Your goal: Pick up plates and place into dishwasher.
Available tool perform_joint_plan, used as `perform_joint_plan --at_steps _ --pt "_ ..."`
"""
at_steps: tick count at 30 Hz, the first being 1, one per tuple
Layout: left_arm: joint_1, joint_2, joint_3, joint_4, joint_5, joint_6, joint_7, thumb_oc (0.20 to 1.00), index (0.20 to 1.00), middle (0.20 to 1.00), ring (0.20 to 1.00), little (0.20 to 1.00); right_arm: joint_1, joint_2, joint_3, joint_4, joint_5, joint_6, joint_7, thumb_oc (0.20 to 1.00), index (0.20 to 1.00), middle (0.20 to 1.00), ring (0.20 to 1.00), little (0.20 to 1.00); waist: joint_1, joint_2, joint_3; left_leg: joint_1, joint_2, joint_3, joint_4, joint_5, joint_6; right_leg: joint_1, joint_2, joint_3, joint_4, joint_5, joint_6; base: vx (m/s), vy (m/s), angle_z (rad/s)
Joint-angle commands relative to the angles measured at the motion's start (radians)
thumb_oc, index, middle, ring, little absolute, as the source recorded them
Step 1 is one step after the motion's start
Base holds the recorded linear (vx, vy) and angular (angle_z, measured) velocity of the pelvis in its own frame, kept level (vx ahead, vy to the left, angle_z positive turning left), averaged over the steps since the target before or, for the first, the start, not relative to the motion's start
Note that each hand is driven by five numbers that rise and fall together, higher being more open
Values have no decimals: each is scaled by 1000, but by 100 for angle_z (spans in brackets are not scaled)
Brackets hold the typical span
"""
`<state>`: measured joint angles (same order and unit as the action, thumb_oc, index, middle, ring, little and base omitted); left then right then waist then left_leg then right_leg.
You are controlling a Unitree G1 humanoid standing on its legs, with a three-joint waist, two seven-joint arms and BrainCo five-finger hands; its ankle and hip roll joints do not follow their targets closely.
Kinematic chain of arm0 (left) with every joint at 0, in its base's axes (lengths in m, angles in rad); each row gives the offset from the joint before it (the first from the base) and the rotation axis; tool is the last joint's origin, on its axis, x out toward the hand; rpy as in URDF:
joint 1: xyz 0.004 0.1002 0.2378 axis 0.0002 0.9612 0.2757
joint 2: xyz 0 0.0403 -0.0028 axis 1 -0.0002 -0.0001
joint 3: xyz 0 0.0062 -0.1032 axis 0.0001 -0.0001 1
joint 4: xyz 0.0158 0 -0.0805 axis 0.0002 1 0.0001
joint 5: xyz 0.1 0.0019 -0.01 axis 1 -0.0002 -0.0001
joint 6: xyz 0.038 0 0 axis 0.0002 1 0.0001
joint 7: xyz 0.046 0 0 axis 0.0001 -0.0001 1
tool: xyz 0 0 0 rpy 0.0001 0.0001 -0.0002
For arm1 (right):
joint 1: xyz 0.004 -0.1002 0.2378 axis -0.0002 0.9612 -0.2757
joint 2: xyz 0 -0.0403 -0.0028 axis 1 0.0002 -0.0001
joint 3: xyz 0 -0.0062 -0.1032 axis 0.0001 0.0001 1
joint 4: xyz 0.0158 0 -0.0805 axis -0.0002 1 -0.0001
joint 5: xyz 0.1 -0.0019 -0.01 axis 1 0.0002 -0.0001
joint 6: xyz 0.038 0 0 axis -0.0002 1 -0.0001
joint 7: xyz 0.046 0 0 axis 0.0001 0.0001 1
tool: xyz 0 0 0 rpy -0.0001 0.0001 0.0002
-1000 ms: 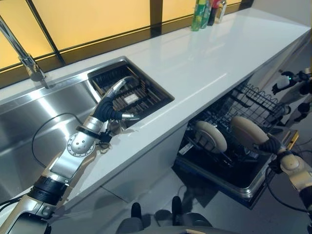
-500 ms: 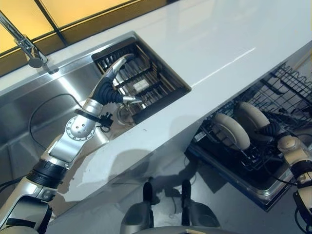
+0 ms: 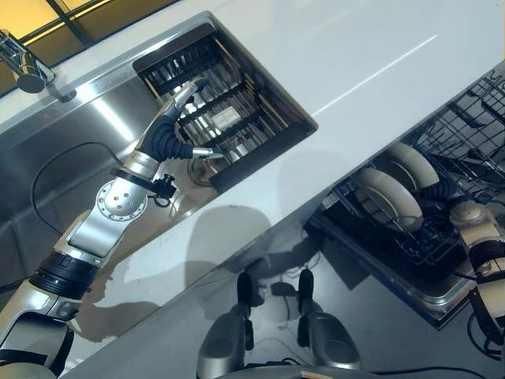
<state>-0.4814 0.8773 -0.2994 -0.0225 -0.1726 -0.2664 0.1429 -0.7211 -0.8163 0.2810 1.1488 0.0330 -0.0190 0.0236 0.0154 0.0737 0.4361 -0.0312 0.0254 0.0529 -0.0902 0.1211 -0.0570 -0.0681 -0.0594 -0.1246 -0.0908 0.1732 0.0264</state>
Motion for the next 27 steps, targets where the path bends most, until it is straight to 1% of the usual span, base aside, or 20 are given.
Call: perform_joint_plan --at_steps 1,3,5,6,10,12,15,19,23,26,27 --pt "-85 33 -21 -54 -41 -20 47 1000 1000 1000 1000 1000 -84 -99 13 26 53 27 -84 1000 1000 1000 1000 1000 11 19 20 -62 -85 45 88 -143 46 -53 17 -38 107 -153 36 12 58 0" --pt "-69 28 -16 -55 -43 -32 49 1000 1000 1000 1000 1000 -73 -102 -21 23 84 43 -142 1000 1000 1000 1000 1000 8 16 7 -51 -84 46 87 -146 46 -45 17 -38 108 -154 37 37 73 0" --pt "-63 27 -14 -58 -48 -33 50 1000 1000 1000 1000 1000 -64 -105 -40 17 110 49 -170 1000 1000 1000 1000 1000 7 13 1 -44 -85 46 88 -150 47 -39 17 -37 108 -155 37 46 64 0" --pt "-48 20 -7 -60 -51 -39 47 1000 1000 1000 1000 1000 -52 -106 -74 12 132 58 -195 1000 1000 1000 1000 1000 3 10 -11 -36 -85 46 90 -155 49 -33 18 -34 108 -156 37 68 81 0" --pt "-2 -4 -1 -70 -57 -50 34 1000 1000 1000 1000 1000 7 -106 -150 -6 146 65 -306 1000 1000 1000 1000 1000 0 -5 -48 -7 -86 50 99 -174 55 -5 22 -20 100 -156 38 88 94 -3" --pt "18 -18 -6 -76 -58 -52 33 1000 1000 1000 1000 1000 38 -105 -184 -24 162 63 -344 1000 1000 1000 1000 1000 -3 -15 -70 9 -88 55 104 -185 60 12 24 -11 93 -154 40 95 102 -1" --pt "35 -36 -14 -81 -55 -52 32 1000 1000 1000 1000 1000 63 -100 -211 -53 177 71 -374 1000 1000 1000 1000 1000 -8 -27 -95 28 -88 61 106 -196 65 30 27 1 84 -153 42 69 85 -1" --pt "55 -62 -17 -76 -54 -50 26 1000 1000 1000 1000 1000 111 -90 -251 -107 225 45 -370 1000 1000 1000 1000 1000 -15 -42 -130 59 -88 70 102 -209 71 56 33 17 73 -151 46 79 84 -6" --pt "67 -83 -23 -61 -66 -48 15 1000 1000 1000 1000 1000 170 -65 -296 -161 262 7 -374 1000 1000 1000 1000 1000 -24 -54 -163 80 -88 78 101 -223 75 74 36 30 65 -151 50 57 65 -13" --pt "77 -117 -40 -47 -65 -47 -2 1000 1000 1000 1000 1000 216 -17 -315 -199 293 -43 -366 1000 1000 1000 1000 1000 -31 -59 -185 96 -89 81 111 -237 79 92 38 42 60 -152 50 78 56 -5" --pt "83 -131 -43 -46 -68 -47 -11 1000 1000 1000 1000 1000 230 4 -319 -211 293 -58 -378 1000 1000 1000 1000 1000 -33 -60 -192 100 -91 82 121 -245 82 100 36 44 56 -151 50 89 56 -12"
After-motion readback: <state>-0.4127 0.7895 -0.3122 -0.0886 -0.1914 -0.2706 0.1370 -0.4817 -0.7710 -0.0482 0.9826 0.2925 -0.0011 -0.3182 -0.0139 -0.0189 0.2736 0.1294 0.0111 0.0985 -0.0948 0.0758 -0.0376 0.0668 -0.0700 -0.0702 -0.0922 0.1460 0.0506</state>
